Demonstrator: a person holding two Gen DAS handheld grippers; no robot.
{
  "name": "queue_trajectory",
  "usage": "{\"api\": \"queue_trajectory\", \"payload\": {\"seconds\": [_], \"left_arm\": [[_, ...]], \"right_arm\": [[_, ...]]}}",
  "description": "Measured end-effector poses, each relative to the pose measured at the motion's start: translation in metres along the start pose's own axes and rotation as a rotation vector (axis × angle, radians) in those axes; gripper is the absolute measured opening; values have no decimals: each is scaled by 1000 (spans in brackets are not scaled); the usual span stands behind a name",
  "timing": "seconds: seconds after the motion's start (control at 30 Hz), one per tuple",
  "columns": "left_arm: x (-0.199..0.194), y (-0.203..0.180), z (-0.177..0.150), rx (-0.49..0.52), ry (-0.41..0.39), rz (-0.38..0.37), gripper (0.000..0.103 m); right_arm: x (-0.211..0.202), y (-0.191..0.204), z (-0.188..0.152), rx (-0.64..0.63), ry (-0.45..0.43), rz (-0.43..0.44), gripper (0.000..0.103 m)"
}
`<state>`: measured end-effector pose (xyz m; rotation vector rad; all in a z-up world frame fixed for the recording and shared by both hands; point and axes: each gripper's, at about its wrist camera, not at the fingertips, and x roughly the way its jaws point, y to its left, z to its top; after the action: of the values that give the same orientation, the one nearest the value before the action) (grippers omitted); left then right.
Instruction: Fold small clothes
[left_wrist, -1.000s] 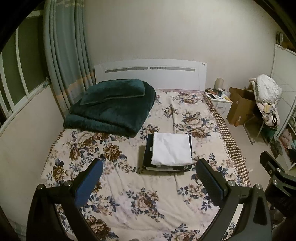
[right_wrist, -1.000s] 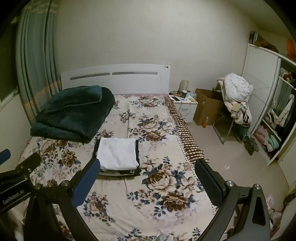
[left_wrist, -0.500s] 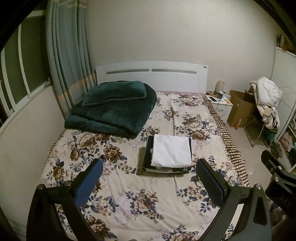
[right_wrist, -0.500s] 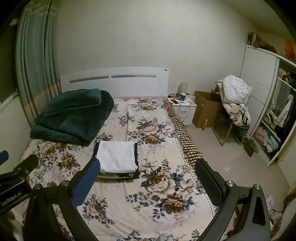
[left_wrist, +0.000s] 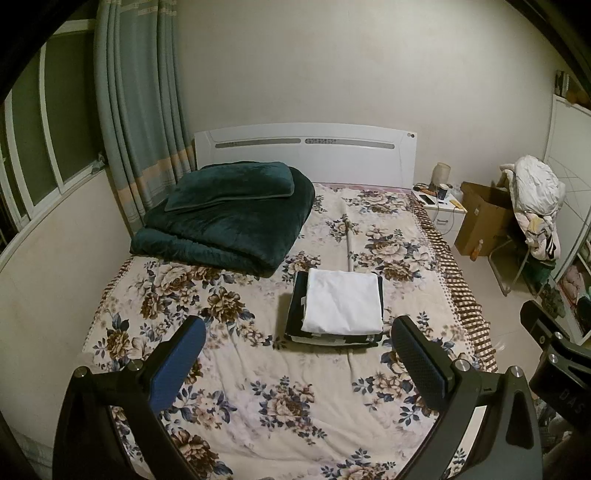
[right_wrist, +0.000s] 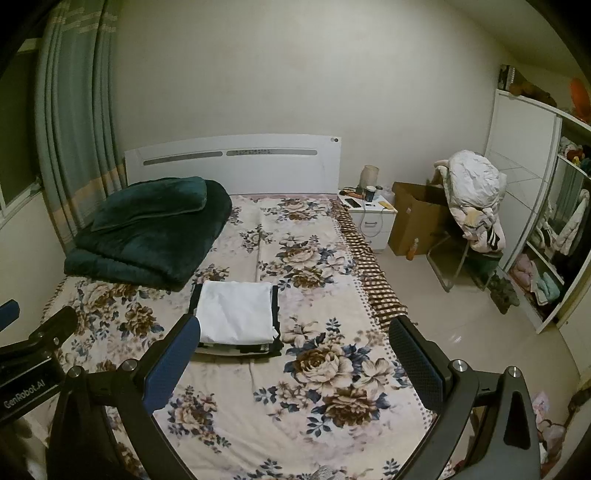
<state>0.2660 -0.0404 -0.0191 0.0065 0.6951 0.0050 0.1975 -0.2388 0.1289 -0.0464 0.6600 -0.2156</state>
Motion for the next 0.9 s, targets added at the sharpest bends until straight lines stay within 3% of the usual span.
{"api": "queue_trajectory", "payload": {"seconds": [0.9], "left_arm": [[-8, 2, 0, -10, -3, 16, 103]], "right_arm": [[4, 9, -14, -17, 10, 28, 103]]}}
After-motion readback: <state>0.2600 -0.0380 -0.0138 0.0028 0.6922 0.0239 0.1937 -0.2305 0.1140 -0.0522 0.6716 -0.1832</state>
